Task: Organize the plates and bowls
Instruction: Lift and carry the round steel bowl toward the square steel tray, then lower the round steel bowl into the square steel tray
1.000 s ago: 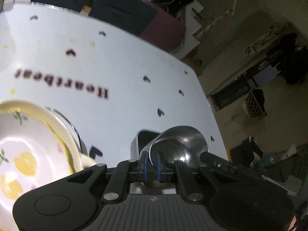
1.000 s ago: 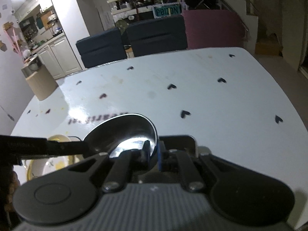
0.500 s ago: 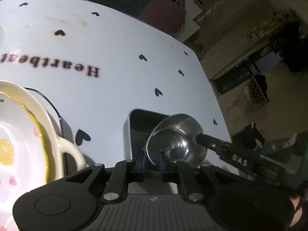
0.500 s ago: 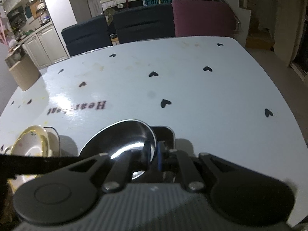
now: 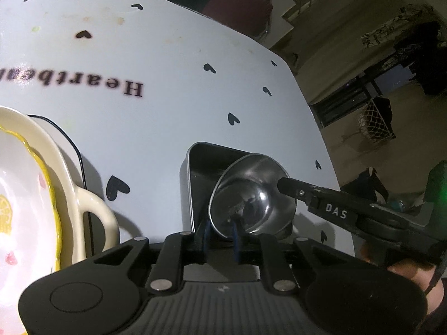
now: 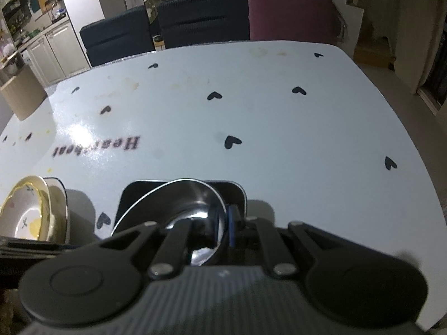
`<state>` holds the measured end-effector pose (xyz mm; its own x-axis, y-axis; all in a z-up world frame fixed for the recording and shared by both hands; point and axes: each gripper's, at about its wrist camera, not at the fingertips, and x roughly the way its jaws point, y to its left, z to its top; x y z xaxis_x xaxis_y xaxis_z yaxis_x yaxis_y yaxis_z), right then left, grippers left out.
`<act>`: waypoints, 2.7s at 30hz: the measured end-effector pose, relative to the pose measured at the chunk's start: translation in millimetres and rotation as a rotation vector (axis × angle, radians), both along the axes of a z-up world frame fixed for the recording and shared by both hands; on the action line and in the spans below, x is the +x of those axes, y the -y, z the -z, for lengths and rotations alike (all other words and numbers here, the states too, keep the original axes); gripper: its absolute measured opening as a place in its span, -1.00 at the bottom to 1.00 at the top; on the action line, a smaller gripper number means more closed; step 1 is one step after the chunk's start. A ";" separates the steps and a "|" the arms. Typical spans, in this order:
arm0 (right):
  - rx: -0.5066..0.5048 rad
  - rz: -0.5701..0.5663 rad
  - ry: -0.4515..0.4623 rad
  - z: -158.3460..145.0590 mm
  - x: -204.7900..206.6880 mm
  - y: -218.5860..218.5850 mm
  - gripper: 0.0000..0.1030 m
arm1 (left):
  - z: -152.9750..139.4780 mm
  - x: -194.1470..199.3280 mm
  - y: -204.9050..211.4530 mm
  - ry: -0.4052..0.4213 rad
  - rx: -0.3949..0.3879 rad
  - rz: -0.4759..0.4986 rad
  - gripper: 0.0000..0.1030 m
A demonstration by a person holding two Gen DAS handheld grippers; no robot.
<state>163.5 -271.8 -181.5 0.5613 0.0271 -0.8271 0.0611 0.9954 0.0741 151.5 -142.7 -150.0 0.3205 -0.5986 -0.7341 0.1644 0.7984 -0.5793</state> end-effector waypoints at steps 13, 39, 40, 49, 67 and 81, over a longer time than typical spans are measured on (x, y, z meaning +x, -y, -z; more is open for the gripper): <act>-0.041 -0.010 -0.040 10.1 11.4 -7.2 -0.81 | 2.0 2.2 -0.7 -0.004 -0.004 0.006 -0.65; -0.042 -0.020 0.035 2.3 14.9 -12.4 -0.12 | -8.0 -0.7 -5.1 0.000 -0.066 0.049 -0.24; -0.037 -0.016 0.048 -0.8 13.7 -11.1 -0.02 | -10.8 -0.3 -5.8 0.010 -0.064 0.049 -0.21; -0.013 0.051 0.100 -20.3 2.8 22.1 0.24 | -24.5 11.3 -5.9 0.147 0.090 0.042 -0.24; -0.072 -0.092 -0.094 15.3 5.1 13.0 -0.84 | -5.4 26.4 8.0 0.176 0.276 0.080 -0.27; -0.035 -0.092 -0.108 20.1 6.1 16.3 -0.88 | 6.5 29.8 18.7 0.115 0.238 0.104 -0.71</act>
<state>169.6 -288.1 -201.6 0.4655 0.0440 -0.8840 -0.0249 0.9990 0.0366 181.3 -161.3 -156.5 0.3558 -0.4475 -0.8204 0.3062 0.8853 -0.3501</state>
